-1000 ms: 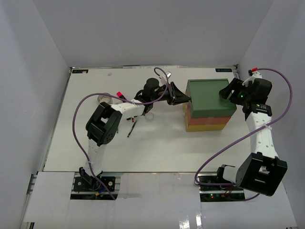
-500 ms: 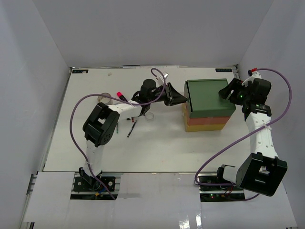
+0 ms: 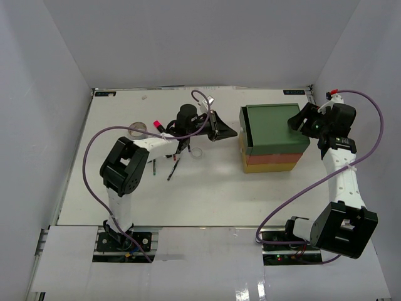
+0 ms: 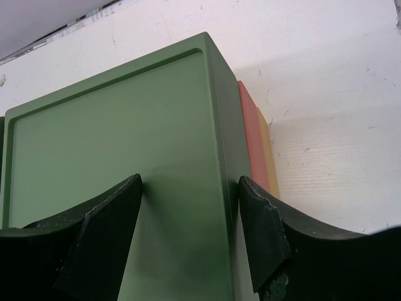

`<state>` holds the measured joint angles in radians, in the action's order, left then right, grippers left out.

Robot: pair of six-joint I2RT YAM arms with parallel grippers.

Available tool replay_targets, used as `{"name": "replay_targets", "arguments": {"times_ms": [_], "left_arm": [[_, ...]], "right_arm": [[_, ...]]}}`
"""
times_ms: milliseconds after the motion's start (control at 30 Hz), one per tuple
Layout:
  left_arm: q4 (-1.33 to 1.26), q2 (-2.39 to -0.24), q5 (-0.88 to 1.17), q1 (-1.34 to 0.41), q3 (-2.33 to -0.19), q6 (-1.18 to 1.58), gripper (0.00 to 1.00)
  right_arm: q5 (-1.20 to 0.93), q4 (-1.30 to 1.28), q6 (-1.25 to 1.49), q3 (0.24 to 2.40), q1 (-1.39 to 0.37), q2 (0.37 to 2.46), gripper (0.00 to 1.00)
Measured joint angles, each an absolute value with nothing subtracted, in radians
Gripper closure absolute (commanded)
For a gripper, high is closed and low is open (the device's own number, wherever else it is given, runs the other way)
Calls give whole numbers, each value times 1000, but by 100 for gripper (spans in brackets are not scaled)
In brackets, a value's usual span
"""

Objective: Sort the stationery into containers
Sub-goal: Open the drawer in the storage box.

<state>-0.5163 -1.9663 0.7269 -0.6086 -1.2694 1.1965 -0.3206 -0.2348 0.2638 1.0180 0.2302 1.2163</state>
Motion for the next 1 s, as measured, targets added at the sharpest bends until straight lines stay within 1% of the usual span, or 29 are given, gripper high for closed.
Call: {"name": "replay_targets", "arguments": {"times_ms": [667,700,800,833,933,1000], "left_arm": [[-467,-1921,775,-572,-1184,1154,98],[-463,-1918,775,-570,-1184,1152,93],[-464,-1906,775,-565,-1184,1146,71],[-467,-1902,775,-565,-1184,1146,66],[-479,-1898,776,-563,-1187,1148,43],[-479,-1898,776,-563,-1193,1154,37]], "right_arm": [[-315,-235,266,1018,229,1214,33],[-315,-236,266,1018,229,1214,33],[-315,-235,266,1018,229,1214,33],[-315,-235,266,1018,229,1214,33],[-316,-235,266,1018,229,1214,32],[-316,-235,266,1017,229,1214,32]]}}
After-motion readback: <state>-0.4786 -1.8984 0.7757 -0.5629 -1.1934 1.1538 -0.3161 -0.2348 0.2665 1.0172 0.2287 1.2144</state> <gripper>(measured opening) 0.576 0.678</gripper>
